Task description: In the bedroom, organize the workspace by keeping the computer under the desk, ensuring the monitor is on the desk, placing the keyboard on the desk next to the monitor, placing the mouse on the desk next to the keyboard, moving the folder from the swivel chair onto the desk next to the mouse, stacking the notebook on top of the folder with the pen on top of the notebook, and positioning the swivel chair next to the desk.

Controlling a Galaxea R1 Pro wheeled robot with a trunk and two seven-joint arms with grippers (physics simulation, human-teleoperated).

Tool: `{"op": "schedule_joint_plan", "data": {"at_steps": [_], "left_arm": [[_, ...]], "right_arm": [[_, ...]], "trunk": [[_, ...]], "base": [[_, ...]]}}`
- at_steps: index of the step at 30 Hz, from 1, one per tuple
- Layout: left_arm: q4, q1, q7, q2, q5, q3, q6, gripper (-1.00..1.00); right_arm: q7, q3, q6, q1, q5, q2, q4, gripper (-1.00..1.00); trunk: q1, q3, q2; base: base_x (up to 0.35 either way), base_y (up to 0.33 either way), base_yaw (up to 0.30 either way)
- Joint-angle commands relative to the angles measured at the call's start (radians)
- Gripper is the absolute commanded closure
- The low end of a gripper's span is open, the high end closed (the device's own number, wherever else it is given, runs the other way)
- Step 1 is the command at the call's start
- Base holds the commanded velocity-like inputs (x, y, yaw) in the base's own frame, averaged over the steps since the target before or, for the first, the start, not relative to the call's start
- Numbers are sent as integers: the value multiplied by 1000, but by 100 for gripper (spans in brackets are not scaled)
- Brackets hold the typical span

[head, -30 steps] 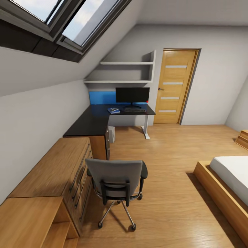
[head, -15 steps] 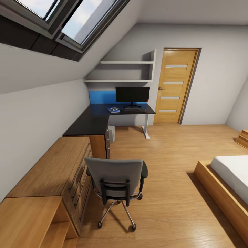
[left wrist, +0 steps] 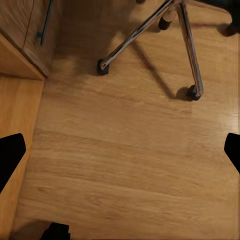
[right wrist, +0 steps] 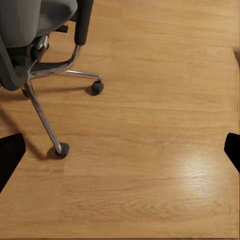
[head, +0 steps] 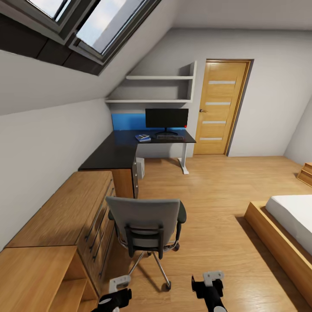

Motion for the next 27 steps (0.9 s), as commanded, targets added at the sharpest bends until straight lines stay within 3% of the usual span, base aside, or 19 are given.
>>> {"op": "schedule_joint_plan", "data": {"at_steps": [1,4,9,10,18,27], "left_arm": [[10,-6,6,0,7,-8,4,-100],[47,-11,4,0,3,-9,6,-100],[81,-14,2,0,6,-7,4,-100],[87,-15,2,2,7,-7,2,-100],[90,-15,8,3,5,-9,1,-100],[90,-15,10,3,5,-10,0,-100]], "right_arm": [[-4,7,12,-8,-10,1,1,-100],[-4,5,6,-16,-12,1,10,-100],[9,8,-108,-19,-12,10,95,-100],[19,8,-167,-20,-12,30,127,-100],[21,8,-182,-19,-12,35,133,-100],[20,8,-182,-19,-14,35,133,-100]], "trunk": [[4,-5,-8],[16,-14,-29],[35,-30,-64],[39,-33,-71],[69,-58,-127],[104,-86,-190]], "base": [[0,0,0],[0,0,0],[0,0,0],[0,0,0],[0,0,-31],[0,0,173]]}}
